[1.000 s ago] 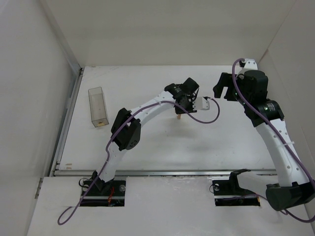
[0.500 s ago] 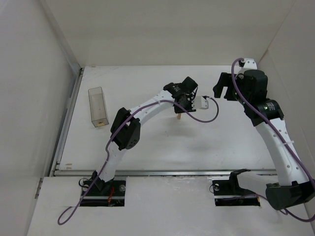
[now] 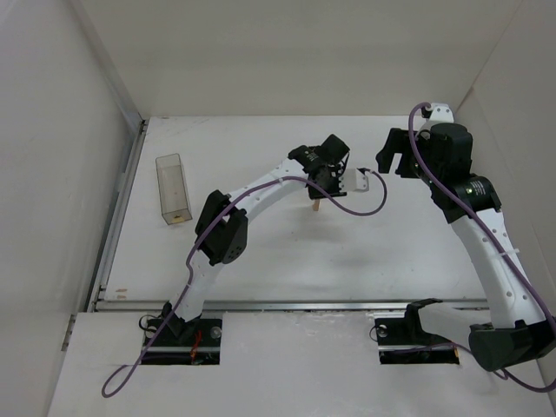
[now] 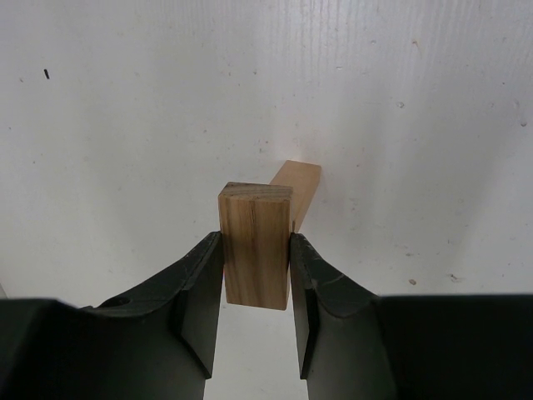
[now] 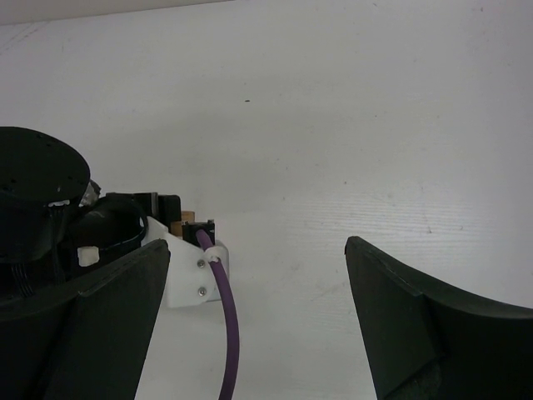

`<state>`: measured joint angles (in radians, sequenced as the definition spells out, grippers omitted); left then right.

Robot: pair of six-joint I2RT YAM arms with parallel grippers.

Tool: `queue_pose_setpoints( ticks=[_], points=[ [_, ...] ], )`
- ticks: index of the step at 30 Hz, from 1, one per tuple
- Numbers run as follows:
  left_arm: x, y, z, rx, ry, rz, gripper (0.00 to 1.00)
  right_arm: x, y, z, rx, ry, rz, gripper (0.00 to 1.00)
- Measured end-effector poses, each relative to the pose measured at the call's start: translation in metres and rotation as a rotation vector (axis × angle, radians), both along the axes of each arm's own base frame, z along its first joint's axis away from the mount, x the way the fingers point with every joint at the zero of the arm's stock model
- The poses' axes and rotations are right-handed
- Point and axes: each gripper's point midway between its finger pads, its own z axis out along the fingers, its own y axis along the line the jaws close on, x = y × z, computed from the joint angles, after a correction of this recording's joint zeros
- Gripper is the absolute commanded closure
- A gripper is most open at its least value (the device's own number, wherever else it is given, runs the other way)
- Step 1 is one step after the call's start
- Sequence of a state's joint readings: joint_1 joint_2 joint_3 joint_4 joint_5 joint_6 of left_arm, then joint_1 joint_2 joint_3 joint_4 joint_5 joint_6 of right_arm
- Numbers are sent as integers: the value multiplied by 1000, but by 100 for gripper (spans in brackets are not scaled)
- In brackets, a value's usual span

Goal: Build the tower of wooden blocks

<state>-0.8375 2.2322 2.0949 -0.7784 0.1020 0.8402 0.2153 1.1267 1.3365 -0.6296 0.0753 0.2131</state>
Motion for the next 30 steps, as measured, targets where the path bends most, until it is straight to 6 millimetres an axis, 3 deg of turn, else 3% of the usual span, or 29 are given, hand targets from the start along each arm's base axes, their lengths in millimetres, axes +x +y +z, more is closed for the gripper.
queue_pose_setpoints(
  ticks=[18,24,30],
  points=[
    [-1,-2,-10,4,20,-6,100,-2,0,-1,-2,10,0,8],
    [-1,-2,-10,4,20,-7,79,-2,0,-1,-2,10,0,8],
    [-1,-2,-10,4,20,-5,68,-2,0,-1,-2,10,0,8]
  ],
)
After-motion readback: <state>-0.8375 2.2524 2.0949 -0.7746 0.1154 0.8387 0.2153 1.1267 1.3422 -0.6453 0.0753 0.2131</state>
